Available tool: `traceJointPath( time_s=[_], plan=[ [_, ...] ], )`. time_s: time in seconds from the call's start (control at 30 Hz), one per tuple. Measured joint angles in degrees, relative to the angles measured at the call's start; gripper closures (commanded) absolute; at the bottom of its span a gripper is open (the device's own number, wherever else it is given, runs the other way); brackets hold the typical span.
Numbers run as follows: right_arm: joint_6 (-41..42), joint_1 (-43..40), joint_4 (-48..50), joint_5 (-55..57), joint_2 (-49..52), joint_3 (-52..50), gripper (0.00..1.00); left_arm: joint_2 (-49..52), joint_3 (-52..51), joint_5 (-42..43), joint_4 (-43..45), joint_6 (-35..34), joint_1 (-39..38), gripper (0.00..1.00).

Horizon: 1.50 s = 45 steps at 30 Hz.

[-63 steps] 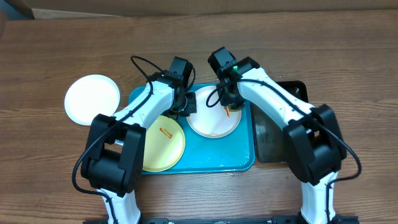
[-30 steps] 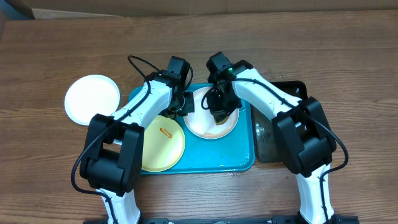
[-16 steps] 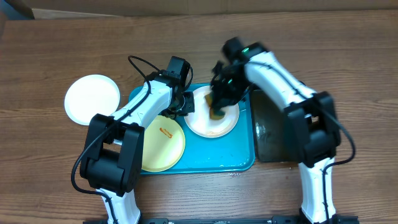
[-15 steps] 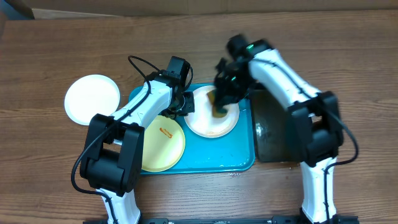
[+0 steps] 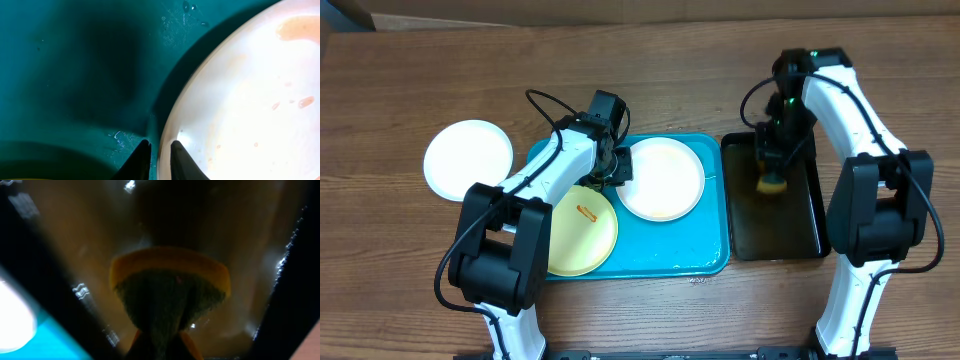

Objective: Clean dirty plates on tray and stack at the side

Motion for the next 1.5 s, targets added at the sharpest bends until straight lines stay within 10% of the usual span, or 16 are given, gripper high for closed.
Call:
traceJointPath(
  time_s=[0.3, 0.67, 1.1, 1.13, 1.5],
  plan=[
    [1.9, 0.3, 13.9, 6.3, 0.0, -10.5, 0.73, 0.0, 0.0, 0.0, 0.0, -0.3, 0.0, 0.72],
    [2.5, 0.2, 6.6, 7.3, 0.0, -1.6, 0.55, 0.0, 0.0, 0.0, -0.3, -0.8, 0.0, 0.66],
    [3.8, -11.3, 11.4, 7.3, -0.3, 2.5, 0.18, 0.0, -3.0, 0.0, 4.9, -1.0, -0.5, 0.92],
    [4.0, -12.4, 12.2, 7.3, -0.3, 2.5, 0.04, 0.0, -3.0, 0.0, 5.4, -1.0, -0.6, 0.96],
    [4.0, -23.1, 16.1, 7.3, -0.3, 2.6, 0.0, -0.3, 0.3, 0.2, 2.2, 1.5, 0.3, 0.96]
  ],
)
